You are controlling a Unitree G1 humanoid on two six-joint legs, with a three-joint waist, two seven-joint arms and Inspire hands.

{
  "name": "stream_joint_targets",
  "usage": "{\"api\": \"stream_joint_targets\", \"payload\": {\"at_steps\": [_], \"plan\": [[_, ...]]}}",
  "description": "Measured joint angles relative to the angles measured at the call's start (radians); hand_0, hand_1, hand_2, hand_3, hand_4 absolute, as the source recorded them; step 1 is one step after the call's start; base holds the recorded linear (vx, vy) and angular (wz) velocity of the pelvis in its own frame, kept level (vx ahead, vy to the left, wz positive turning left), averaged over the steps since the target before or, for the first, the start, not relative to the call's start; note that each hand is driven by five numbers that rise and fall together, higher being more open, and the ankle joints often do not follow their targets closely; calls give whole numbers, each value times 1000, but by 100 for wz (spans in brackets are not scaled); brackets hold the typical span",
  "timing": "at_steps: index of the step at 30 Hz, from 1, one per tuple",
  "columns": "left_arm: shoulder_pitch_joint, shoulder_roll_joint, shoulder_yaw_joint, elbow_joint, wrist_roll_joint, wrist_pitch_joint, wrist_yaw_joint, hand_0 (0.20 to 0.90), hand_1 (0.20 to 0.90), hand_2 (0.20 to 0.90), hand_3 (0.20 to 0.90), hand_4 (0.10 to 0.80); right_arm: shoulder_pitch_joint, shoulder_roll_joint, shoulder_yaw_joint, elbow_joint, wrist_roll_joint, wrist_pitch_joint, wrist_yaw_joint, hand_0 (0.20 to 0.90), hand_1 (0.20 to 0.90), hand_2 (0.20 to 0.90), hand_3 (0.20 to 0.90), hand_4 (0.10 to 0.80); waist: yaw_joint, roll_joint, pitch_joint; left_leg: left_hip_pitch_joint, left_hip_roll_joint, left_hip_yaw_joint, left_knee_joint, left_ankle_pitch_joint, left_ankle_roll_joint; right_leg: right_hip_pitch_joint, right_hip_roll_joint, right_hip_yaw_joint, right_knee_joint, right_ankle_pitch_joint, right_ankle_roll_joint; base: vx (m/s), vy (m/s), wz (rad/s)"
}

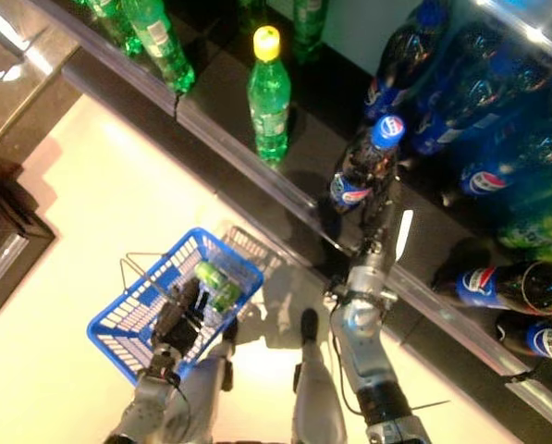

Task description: Pick up the drink and place into the basket.

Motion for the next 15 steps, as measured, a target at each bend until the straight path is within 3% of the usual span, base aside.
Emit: {"api": "stream_joint_targets", "payload": {"at_steps": [15], "plan": [[-24, 14, -4, 5, 0, 8, 1, 300, 300, 300, 200, 100, -211, -40, -63, 133, 92, 1, -19, 900, 900, 900, 900, 800, 48, -4, 2, -18, -2, -6, 16, -1, 2, -13, -1, -5, 14, 0, 1, 10, -5, 1]]}}
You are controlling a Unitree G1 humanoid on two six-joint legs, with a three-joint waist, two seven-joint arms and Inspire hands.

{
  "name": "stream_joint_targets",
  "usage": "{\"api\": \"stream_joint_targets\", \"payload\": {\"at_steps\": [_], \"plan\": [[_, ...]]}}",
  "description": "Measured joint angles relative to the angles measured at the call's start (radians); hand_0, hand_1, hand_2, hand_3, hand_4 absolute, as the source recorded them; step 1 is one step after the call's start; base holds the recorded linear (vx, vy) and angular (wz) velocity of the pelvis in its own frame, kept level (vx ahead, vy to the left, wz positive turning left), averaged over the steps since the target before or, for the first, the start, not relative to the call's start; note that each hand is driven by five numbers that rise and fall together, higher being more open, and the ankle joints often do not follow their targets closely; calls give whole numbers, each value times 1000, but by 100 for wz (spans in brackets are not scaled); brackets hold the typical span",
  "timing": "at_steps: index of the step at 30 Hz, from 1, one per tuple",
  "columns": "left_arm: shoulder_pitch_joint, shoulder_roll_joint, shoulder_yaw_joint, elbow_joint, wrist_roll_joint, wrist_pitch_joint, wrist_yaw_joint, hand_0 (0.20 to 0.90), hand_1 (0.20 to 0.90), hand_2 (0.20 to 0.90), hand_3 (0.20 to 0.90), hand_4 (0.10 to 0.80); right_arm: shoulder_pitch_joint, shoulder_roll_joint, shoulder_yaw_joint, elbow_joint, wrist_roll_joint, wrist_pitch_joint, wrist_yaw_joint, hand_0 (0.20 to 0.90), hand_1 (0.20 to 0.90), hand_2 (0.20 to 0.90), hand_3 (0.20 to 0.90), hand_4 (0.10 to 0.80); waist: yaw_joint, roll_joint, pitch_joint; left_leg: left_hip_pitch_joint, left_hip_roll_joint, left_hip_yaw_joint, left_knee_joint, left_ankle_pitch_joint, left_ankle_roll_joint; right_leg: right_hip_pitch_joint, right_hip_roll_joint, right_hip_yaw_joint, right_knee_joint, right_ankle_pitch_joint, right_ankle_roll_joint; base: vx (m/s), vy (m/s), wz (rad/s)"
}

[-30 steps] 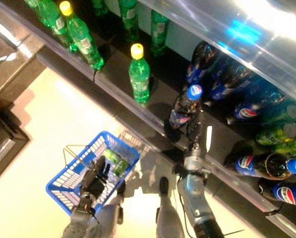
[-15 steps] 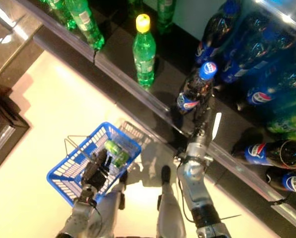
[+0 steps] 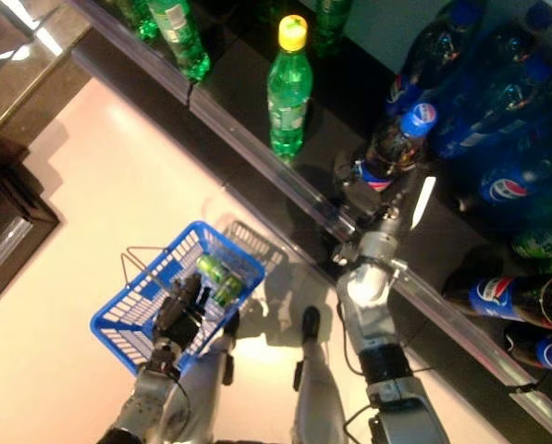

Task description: Pick up the drink and place into the basket.

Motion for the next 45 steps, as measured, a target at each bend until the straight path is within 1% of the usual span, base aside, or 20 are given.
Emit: {"api": "stream_joint_targets", "payload": {"at_steps": [3, 4, 5, 6, 10, 15, 26, 29, 34, 36, 39, 45], "plan": [[-10, 4, 1, 11, 0, 0, 1, 300, 300, 300, 200, 100, -23, -6, -2, 13, 4, 6, 0, 900, 900, 900, 900, 800, 6, 0, 0, 0, -1, 0, 2, 0, 0, 0, -1, 0, 1, 0, 0, 0, 0, 0], [-15, 4, 0, 16, 0, 2, 1, 300, 300, 300, 200, 100, -28, -7, -2, 13, 11, 10, 0, 836, 836, 836, 826, 726, 9, 0, 0, 0, -1, -1, 2, 0, 0, 0, -1, 0, 2, 0, 0, 0, 0, 0], [-20, 4, 0, 22, 0, 5, 1, 300, 300, 300, 200, 100, -30, -9, -3, 13, 25, 10, 0, 531, 531, 531, 469, 369, 13, 0, 0, 0, -1, -1, 3, 0, 0, 0, -1, 0, 2, 0, 0, 0, 0, 0], [-23, 4, 0, 26, 0, 9, 1, 300, 300, 300, 200, 100, -30, -14, -3, 13, 37, 10, 0, 300, 300, 300, 200, 100, 16, 0, 0, -1, -1, -1, 5, 0, 0, 0, -1, 0, 3, 0, 0, 0, 0, 0], [-23, 7, 0, 31, 0, 25, 1, 300, 300, 300, 200, 100, -33, -27, -18, 16, 40, 21, 1, 300, 300, 300, 200, 100, 19, 0, 0, -9, -3, -4, 20, -3, 4, 0, -2, -4, 6, 0, 0, 4, 1, 4], [-22, 20, 1, 36, 0, 27, 1, 300, 300, 300, 200, 100, -63, -27, -28, 62, 52, 31, 2, 300, 300, 300, 200, 100, 20, 0, 0, -10, -4, -4, 32, -4, 5, 0, -4, -4, 18, -2, -2, 0, 0, 0], [-18, 22, 1, 50, 0, 28, 1, 300, 300, 300, 200, 100, -62, -26, -28, 71, 67, 32, 6, 300, 300, 300, 200, 100, 20, 0, 0, -8, -6, -4, 36, -4, 6, 3, -5, -3, 20, -1, 1, 0, 0, 0], [-13, 22, 1, 51, 0, 28, 1, 300, 300, 300, 200, 100, -56, -21, -27, 71, 67, 49, 12, 300, 300, 300, 200, 100, 20, -1, 0, 6, -6, -4, 36, -4, 6, 19, -5, -3, 19, -1, 1, 0, 0, 0], [-1, 22, 3, 49, 0, 29, 1, 300, 300, 300, 200, 100, -10, -20, -18, 70, 66, 74, 39, 300, 300, 300, 200, 100, 21, -1, 0, 60, -6, -4, 21, -5, 7, 68, -5, -4, 13, -4, 3, 27, -8, 0], [9, 22, 5, 48, 0, 29, 1, 300, 300, 300, 200, 100, 13, -19, -8, 57, 64, 87, 46, 300, 300, 300, 200, 100, 21, -1, 0, 80, -6, -3, 14, -6, 7, 92, -6, -4, -2, -7, -1, 66, -15, 0], [33, 21, 11, 29, 1, 29, 1, 300, 300, 300, 200, 100, 78, -18, -5, -29, 53, 110, 60, 300, 300, 300, 200, 100, 19, -1, 0, 98, -6, -3, 10, -7, 7, 113, -5, -4, -10, -7, -1, 66, -11, 0], [88, 19, 42, -26, 10, 29, 8, 300, 300, 300, 200, 100, 211, -18, 7, -184, 14, 118, 165, 300, 300, 300, 200, 100, 16, -7, -2, 174, -6, -2, -25, -10, 7, 187, -5, -6, -40, -8, 3, 102, -2, 0]]}}
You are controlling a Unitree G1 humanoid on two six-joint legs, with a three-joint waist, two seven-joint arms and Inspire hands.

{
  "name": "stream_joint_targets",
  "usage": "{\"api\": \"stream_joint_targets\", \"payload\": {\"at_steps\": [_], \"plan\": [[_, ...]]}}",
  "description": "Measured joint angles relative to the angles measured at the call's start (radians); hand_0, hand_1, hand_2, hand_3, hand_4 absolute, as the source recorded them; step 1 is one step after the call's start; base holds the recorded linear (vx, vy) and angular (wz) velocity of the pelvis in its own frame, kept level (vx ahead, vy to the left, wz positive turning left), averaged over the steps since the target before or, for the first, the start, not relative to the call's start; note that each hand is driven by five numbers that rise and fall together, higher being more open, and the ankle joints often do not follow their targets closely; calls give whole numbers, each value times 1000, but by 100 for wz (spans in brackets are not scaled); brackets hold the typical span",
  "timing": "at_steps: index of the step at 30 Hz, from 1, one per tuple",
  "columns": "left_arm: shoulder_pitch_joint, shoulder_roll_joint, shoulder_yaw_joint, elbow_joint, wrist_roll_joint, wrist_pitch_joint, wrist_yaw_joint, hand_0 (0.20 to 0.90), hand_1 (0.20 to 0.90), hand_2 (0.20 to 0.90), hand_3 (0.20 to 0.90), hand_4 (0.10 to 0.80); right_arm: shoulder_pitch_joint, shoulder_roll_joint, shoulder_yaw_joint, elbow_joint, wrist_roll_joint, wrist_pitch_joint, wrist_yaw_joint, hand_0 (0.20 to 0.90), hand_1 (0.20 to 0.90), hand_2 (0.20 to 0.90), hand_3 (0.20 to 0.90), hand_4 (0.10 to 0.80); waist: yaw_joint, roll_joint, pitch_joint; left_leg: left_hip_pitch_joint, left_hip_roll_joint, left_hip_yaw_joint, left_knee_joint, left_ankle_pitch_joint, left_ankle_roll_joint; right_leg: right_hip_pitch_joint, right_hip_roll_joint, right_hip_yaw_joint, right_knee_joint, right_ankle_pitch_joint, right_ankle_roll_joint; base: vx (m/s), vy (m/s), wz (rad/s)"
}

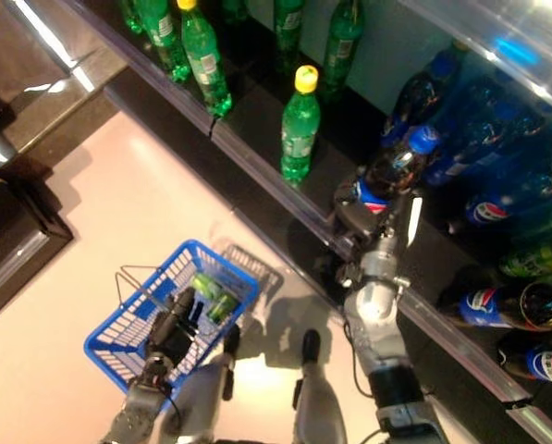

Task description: Pick up the drink and place into the basket.

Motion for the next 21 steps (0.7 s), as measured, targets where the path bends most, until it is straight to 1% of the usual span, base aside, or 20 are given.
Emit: {"api": "stream_joint_targets", "payload": {"at_steps": [5, 8, 10, 13, 17, 21], "plan": [[61, 2, 39, -103, 32, -5, 29, 300, 300, 300, 200, 100, 52, -7, 3, -109, 2, 7, 101, 300, 300, 300, 200, 100, 2, -27, -14, 66, 0, 0, -30, -2, -2, 57, 0, -2, -13, -7, 3, 131, 7, 0], [64, 4, 50, -155, 33, -4, 51, 300, 300, 300, 200, 100, 62, -13, 2, -171, 4, 8, 149, 300, 300, 300, 200, 100, 4, -36, -19, 91, 0, 0, -33, -7, -2, 82, -1, -3, -13, -12, 4, 124, 8, 1], [66, 8, 61, -205, 33, 10, 63, 300, 300, 300, 200, 100, 77, -16, 2, -223, 6, 10, 196, 300, 300, 300, 200, 100, 6, -43, -24, 104, 1, -2, -34, -8, -2, 97, -1, -7, -13, -16, 4, 99, 9, 3], [80, 16, 79, -246, 33, 57, 63, 300, 300, 300, 200, 100, 82, -19, 5, -257, 27, 17, 262, 300, 300, 300, 200, 100, 6, -44, -24, 141, 1, -2, -45, -9, -2, 128, -1, -8, -13, -23, 4, 51, 9, 1], [105, 45, 62, -288, 60, 112, 63, 300, 300, 300, 200, 100, 100, -35, 21, -288, 67, 52, 320, 300, 300, 300, 200, 100, 5, -44, -33, 150, 2, -9, -48, -9, -3, 141, -1, -19, -11, -27, 4, 26, 23, 6], [126, 70, 25, -304, 107, 125, 63, 300, 300, 300, 200, 100, 119, -36, 51, -293, 82, 89, 361, 300, 300, 300, 200, 100, 4, -44, -37, 150, 1, -12, -48, -9, -3, 143, -2, -23, -11, -27, 4, 14, 40, 3]]}}
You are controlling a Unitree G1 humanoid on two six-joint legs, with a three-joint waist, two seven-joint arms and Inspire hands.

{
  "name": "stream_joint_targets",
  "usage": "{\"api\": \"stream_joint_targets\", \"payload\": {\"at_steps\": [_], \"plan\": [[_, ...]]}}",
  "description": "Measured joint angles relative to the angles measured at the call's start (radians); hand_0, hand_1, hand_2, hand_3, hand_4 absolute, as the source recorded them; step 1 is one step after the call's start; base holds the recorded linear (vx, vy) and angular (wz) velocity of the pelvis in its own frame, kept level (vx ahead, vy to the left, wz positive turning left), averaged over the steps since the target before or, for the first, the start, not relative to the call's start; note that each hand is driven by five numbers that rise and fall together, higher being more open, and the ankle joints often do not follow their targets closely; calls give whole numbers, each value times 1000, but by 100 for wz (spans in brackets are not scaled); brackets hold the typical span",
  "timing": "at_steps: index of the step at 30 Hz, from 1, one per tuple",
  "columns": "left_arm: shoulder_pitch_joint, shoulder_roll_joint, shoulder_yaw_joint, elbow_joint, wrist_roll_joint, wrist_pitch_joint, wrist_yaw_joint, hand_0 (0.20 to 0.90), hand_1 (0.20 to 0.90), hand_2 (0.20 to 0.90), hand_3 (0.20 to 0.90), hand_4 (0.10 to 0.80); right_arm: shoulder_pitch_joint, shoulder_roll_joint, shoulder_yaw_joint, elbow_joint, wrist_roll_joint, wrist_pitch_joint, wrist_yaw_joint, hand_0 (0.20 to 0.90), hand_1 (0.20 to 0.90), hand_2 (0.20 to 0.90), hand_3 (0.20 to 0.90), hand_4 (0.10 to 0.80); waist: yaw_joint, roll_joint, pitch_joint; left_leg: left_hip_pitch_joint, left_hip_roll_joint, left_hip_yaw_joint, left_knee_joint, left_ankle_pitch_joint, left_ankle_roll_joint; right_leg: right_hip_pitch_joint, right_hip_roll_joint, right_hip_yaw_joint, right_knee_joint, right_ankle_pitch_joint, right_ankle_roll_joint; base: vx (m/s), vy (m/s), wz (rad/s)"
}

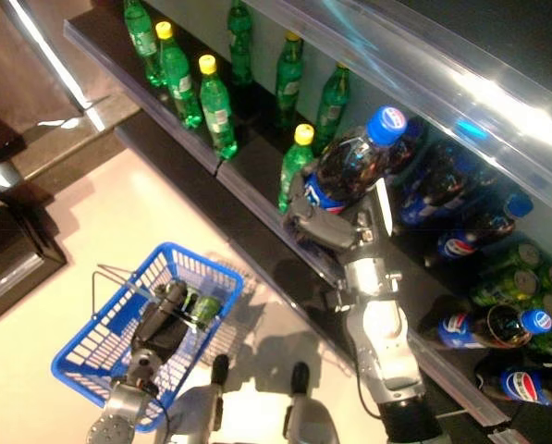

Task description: Pick up the drink and place into the basket.

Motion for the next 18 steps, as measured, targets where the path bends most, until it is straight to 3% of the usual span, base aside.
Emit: {"api": "stream_joint_targets", "payload": {"at_steps": [10, 18], "plan": [[18, 82, -74, -104, 70, 8, 0, 300, 300, 300, 200, 100, 32, -38, 124, 0, 19, 58, 71, 300, 300, 300, 200, 100, 2, 2, -2, -1, -2, -22, 1, 3, -4, 12, -1, -24, 0, -5, -1, -9, 30, 7], [26, 139, -107, -194, 102, 45, 0, 300, 300, 300, 200, 100, 36, -53, 150, 0, 19, 59, 69, 300, 300, 300, 200, 100, 22, 15, -9, -4, -3, -40, 0, 4, -5, 18, -2, -36, 1, -11, -2, -4, 15, 6]]}}
